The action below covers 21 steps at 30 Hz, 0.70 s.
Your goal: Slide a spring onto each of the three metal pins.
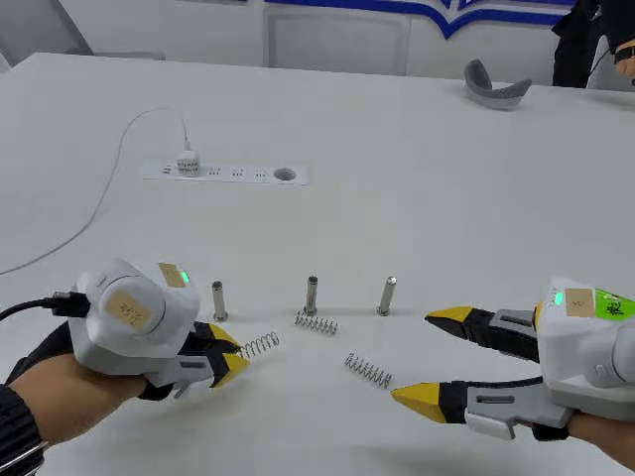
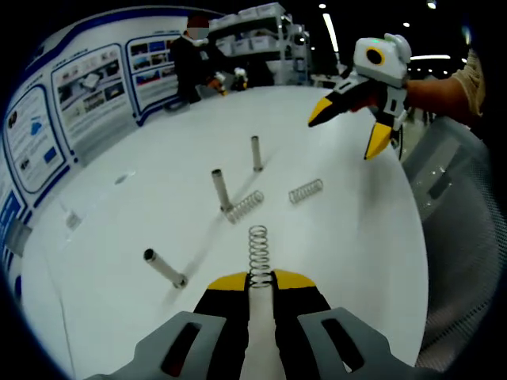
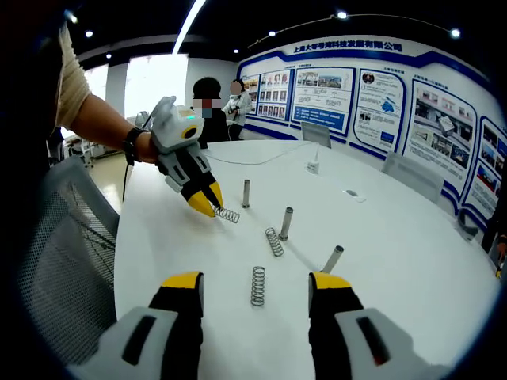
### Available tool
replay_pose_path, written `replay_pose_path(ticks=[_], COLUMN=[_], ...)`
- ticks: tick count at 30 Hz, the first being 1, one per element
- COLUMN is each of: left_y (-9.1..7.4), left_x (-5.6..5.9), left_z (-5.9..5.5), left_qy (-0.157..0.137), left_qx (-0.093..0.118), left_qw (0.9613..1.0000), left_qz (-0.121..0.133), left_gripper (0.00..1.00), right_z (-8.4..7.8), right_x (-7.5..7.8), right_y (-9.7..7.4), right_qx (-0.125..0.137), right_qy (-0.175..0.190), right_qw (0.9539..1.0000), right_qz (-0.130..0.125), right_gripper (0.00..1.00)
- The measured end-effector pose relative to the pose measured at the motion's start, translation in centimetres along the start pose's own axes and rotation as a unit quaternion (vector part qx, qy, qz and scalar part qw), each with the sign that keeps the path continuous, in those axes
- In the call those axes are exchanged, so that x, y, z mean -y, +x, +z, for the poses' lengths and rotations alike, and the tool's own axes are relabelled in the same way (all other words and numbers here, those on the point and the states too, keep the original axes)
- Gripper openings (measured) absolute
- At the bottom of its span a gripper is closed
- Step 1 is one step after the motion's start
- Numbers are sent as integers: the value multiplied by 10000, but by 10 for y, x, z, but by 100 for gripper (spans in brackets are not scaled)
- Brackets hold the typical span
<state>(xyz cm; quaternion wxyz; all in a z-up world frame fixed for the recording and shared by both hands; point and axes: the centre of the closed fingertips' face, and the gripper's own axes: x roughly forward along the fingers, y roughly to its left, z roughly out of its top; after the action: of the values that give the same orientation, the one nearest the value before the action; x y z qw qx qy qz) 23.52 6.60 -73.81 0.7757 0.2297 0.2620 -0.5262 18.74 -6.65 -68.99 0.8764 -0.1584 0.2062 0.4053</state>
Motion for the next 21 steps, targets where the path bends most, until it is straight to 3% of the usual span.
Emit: replay_pose_path(ticks=[8,14,21], left_y=[-5,-7,-9], left_x=[18,33,47], left_z=[13,16,22], left_qy=[173,479,785], left_qx=[127,59,34], left_qw=[9996,9983,9957], left_qz=[-190,-328,-486], left_gripper=[10,10,10], right_z=[13,25,27], right_x=[-17,-29,-43], right_y=[20,33,44], right_qx=[-17,25,-42], right_qy=[-231,-432,-642], right_qw=[9990,9970,9935], right_qz=[383,649,944], right_gripper=[46,39,33])
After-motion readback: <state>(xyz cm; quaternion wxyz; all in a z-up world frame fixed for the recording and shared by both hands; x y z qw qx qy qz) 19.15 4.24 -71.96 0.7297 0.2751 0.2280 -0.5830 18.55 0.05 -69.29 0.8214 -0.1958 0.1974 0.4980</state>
